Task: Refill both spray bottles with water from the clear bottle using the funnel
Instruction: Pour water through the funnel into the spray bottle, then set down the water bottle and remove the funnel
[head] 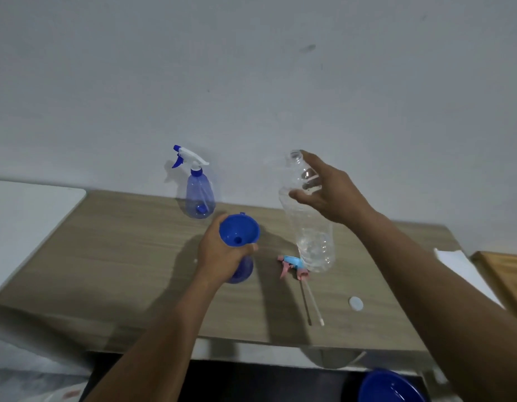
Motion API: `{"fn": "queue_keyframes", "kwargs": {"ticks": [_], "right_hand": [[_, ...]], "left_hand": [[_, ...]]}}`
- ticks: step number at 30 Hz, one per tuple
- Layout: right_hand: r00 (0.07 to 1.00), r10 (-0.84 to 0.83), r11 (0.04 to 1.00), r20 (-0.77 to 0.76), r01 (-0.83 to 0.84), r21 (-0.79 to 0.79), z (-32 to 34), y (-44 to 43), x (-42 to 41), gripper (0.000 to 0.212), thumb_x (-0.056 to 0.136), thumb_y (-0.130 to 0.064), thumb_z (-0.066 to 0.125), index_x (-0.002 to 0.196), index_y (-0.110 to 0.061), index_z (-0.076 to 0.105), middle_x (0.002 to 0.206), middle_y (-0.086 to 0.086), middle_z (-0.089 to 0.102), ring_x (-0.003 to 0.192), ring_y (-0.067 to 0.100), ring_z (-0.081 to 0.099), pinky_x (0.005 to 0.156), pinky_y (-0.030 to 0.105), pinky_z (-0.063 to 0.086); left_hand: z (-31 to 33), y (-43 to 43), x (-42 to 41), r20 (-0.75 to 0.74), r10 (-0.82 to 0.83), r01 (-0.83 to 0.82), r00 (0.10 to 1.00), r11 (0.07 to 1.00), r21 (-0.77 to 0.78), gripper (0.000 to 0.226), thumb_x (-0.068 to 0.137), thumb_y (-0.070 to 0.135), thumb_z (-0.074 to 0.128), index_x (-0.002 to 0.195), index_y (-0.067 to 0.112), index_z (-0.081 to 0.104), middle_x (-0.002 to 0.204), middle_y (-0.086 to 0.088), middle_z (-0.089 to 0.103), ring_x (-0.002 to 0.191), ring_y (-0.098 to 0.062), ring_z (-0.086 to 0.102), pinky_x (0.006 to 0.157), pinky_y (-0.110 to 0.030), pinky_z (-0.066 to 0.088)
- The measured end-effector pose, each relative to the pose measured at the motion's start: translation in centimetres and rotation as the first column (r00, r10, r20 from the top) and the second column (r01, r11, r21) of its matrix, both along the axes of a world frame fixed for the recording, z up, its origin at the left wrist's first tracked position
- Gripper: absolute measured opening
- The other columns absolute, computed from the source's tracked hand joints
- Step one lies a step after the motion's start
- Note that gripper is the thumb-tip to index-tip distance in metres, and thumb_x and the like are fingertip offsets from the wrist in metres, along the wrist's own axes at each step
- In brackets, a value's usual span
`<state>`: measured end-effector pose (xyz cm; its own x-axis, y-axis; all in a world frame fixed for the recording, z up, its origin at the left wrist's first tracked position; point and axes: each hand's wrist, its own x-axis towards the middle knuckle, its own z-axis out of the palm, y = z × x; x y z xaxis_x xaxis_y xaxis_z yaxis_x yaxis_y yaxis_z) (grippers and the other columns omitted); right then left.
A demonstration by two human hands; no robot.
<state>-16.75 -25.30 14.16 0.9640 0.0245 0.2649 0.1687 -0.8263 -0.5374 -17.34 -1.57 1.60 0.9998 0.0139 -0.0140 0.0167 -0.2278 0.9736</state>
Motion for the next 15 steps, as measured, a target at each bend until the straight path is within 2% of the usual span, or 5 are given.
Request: {"fn": "queue_keyframes", "kwargs": {"ticks": [3, 6, 11, 15], "right_hand": [[0.994, -0.079, 0.989, 0.075, 0.069, 0.129, -0.4, -0.6, 0.9, 0.075, 0.084, -0.041, 0.079, 0.147, -0.043, 0.037, 0.115, -0.001, 0.060, 0.100, 0.013, 0.064, 0.086, 0.026, 0.053], [0.988, -0.112, 0.974, 0.110, 0.087, 0.208, -1.2, -0.8, 1.5, 0.071, 0.085, -0.040, 0.078, 0.144, -0.043, 0.039, 0.117, -0.005, 0.059, 0.103, 0.012, 0.062, 0.087, 0.026, 0.049], [0.983, -0.158, 0.948, 0.096, 0.124, 0.294, -3.6, -0.8, 2.3, 0.070, 0.084, -0.036, 0.080, 0.142, -0.038, 0.042, 0.127, -0.005, 0.056, 0.110, 0.014, 0.060, 0.094, 0.034, 0.051], [0.973, -0.205, 0.923, 0.106, 0.156, 0.352, -5.2, -1.0, 2.6, 0.071, 0.084, -0.033, 0.081, 0.143, -0.038, 0.042, 0.133, -0.012, 0.054, 0.113, 0.014, 0.059, 0.098, 0.037, 0.052]], "left_hand": [[-0.1, 0.1, 0.1, -0.018, 0.000, 0.000, 1.000, 1.000, 0.009, 0.078, 0.051, 0.028, 0.093, 0.121, 0.035, 0.059, 0.110, 0.013, 0.068, 0.101, -0.009, 0.065, 0.088, -0.037, 0.056], [0.0, 0.1, 0.0, -0.018, -0.004, 0.004, 1.000, 1.000, -0.002, 0.075, 0.054, 0.023, 0.094, 0.120, 0.036, 0.059, 0.107, 0.014, 0.069, 0.098, -0.007, 0.066, 0.088, -0.038, 0.057], [-0.1, 0.1, 0.1, -0.015, -0.014, 0.014, 1.000, 1.000, -0.007, 0.075, 0.051, 0.028, 0.094, 0.118, 0.037, 0.060, 0.107, 0.014, 0.070, 0.097, -0.005, 0.067, 0.088, -0.040, 0.057], [-0.1, 0.0, 0.1, -0.010, 0.000, 0.000, 1.000, 1.000, -0.029, 0.072, 0.056, 0.016, 0.095, 0.115, 0.037, 0.060, 0.105, 0.013, 0.070, 0.091, 0.001, 0.066, 0.087, -0.036, 0.057]]}}
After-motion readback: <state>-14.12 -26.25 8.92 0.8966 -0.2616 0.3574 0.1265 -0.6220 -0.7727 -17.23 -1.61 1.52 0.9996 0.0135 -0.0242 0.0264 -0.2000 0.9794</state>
